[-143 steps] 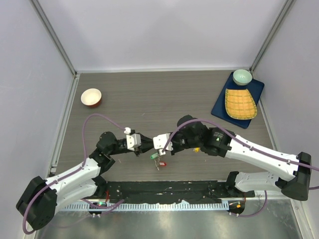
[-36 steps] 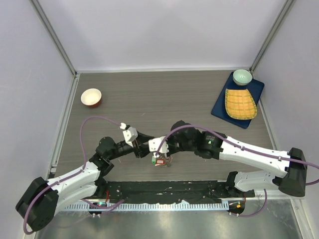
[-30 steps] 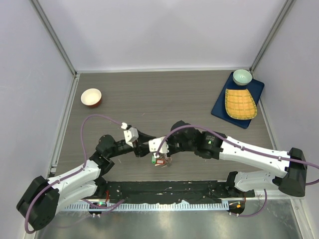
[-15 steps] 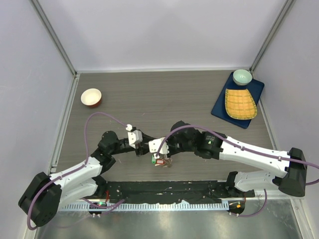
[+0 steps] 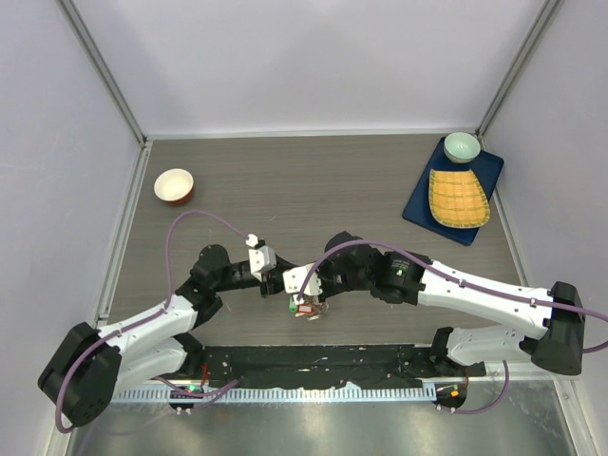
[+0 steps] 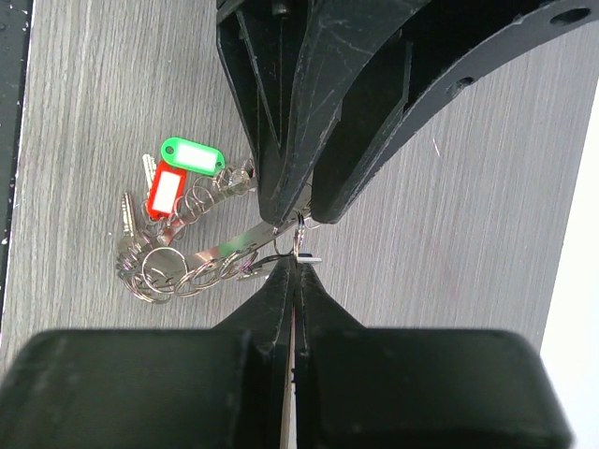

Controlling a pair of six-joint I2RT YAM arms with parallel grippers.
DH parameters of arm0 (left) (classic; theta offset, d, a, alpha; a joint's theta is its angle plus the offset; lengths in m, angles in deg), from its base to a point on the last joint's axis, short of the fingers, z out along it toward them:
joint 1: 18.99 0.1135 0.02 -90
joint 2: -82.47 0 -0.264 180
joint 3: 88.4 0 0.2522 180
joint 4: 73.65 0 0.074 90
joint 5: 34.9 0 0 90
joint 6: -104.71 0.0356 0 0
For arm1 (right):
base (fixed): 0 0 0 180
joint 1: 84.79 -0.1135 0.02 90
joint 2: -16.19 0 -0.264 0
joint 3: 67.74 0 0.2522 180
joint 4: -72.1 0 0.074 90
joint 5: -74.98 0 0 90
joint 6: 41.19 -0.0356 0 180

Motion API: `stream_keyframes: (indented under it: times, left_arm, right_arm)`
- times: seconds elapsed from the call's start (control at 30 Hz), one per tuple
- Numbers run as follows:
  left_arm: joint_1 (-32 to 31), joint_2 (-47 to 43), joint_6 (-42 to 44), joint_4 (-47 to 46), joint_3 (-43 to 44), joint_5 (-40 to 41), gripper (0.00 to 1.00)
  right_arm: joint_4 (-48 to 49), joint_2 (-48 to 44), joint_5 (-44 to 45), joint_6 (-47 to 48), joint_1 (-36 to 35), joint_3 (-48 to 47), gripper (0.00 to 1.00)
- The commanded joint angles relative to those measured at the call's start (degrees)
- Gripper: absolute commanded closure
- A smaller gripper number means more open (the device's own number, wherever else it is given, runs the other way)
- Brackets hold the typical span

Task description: Put the keys on the keyring

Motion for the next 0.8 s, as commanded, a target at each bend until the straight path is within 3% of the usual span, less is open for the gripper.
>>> stream_keyframes:
  times: [0.0,0.47,0.6,0.77]
  left_arm:
    - [0.28,0.18,0.57,-0.32,2.56,-1.60,0.70]
    - [0.28,2.73,-1.10,-1.55,3.70,-3.36,0.83]
    - [0.28,2.73,-1.63,-2.60,3.61,-3.63,1.00]
    - [0.28,0.36,-4.96,-5.76,1.60,1.46,1.00]
  right_arm:
    - [2.59,-2.02,-0.32,0.19,-0.42,-2.88,0.99]
    - [3.12,-1.93,-0.32,0.01,-0.68,-2.71,0.99]
    - [3.21,-1.93,0.03,0.01,-0.68,-2.53,0.99]
    - [3.12,-2.72,1.17,-0.33,-0.68,-2.44,0.99]
